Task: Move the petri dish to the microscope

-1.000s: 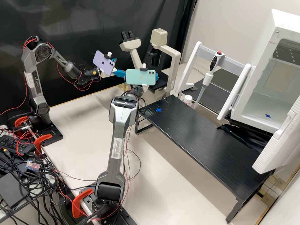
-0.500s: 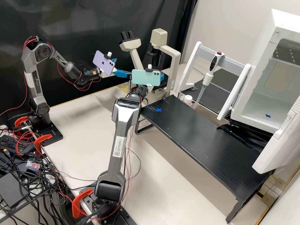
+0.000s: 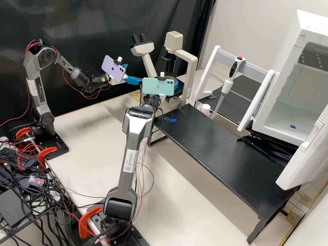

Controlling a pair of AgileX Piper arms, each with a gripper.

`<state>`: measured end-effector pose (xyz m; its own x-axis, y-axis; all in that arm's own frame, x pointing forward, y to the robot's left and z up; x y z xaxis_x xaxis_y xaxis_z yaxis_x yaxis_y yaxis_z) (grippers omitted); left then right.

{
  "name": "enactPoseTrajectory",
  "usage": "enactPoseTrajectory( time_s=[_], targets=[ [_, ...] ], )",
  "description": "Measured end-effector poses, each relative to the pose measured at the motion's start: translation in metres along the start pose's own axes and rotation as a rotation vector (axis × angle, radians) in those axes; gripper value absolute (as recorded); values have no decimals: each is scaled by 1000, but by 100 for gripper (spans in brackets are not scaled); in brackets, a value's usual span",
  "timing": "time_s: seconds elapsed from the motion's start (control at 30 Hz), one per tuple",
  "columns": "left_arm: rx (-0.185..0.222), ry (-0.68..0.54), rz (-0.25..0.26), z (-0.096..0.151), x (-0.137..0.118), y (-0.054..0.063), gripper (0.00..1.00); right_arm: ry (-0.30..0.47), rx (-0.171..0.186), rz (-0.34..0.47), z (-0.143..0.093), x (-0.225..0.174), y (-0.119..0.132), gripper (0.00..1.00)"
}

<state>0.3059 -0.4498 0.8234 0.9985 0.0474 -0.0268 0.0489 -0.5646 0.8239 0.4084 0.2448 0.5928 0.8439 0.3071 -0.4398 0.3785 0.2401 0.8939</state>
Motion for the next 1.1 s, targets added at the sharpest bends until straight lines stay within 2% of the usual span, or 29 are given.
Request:
enactPoseTrajectory(
  time_s=[0.23,0.33,0.4,0.47,0.6,0.73,0.83,0.9,1.0,1.03,1.1],
  targets=[
    [0,0,0,0,0,0,100,5,45,-35,1,-24,0,100],
    [0,0,0,0,0,0,100,26,6,-52,1,-40,-1,100],
    [0,0,0,0,0,0,100,49,-42,-66,1,-58,-2,100],
    [0,0,0,0,0,0,100,66,-59,-57,2,-78,-1,100],
    [0,0,0,0,0,0,100,86,-67,-33,5,-122,4,100],
    [0,0,0,0,0,0,100,125,-75,53,10,-173,20,100],
    [0,0,0,0,0,0,100,160,-72,187,15,-214,43,100],
    [0,0,0,0,0,0,100,186,-67,305,19,-240,58,100],
    [0,0,0,0,0,0,100,164,-65,411,30,-271,68,100],
    [0,0,0,0,0,0,100,151,-63,424,33,-277,70,100],
    [0,0,0,0,0,0,100,91,-55,459,46,-294,72,100]
  ],
)
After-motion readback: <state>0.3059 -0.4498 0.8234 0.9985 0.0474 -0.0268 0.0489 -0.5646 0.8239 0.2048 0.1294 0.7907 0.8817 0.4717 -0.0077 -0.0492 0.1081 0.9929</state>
